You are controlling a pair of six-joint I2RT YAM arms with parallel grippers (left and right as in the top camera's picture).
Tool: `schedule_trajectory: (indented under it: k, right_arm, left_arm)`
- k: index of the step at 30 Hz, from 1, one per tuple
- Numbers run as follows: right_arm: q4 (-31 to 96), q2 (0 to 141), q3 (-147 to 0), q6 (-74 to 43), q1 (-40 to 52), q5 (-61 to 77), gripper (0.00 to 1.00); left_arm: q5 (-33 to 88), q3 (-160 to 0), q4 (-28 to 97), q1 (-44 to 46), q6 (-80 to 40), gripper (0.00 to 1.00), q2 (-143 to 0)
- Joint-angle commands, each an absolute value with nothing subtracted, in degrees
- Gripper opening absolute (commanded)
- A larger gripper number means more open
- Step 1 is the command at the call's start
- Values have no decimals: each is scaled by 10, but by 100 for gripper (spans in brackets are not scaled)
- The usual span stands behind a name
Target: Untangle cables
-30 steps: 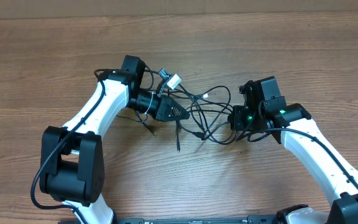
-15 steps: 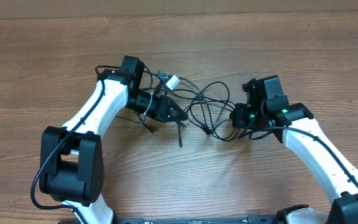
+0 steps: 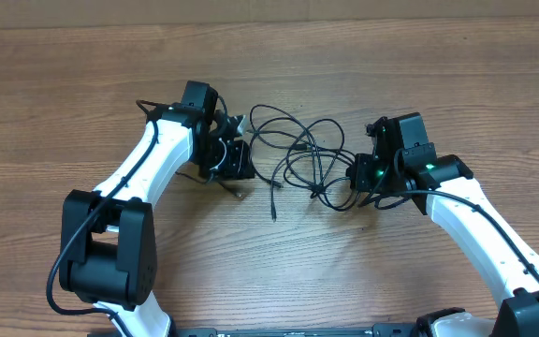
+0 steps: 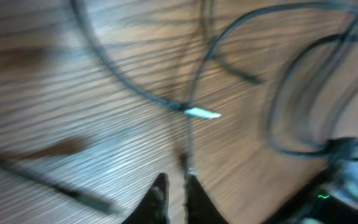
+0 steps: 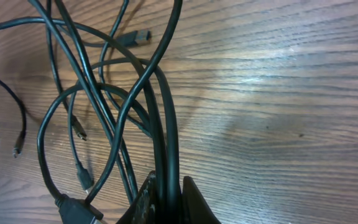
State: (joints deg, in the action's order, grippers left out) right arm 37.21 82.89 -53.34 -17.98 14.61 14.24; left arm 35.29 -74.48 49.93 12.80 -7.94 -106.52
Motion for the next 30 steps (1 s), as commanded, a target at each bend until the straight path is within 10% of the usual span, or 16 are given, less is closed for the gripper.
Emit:
schedule_trajectory:
  k: [1, 11, 19, 30]
  right_arm:
    - [366, 824, -533, -182, 144, 156, 4]
    - [366, 824, -533, -182, 144, 156, 4]
    - [366, 824, -533, -182, 144, 156, 4]
    - [366, 824, -533, -182, 144, 156, 4]
  left_arm:
    - [475, -742, 481, 138, -154, 35, -1065]
    - [303, -742, 435, 233, -383, 52, -1068]
    - [130, -742, 503, 333, -392, 4, -1094]
    - [-23, -743, 658, 295, -380, 4, -1094]
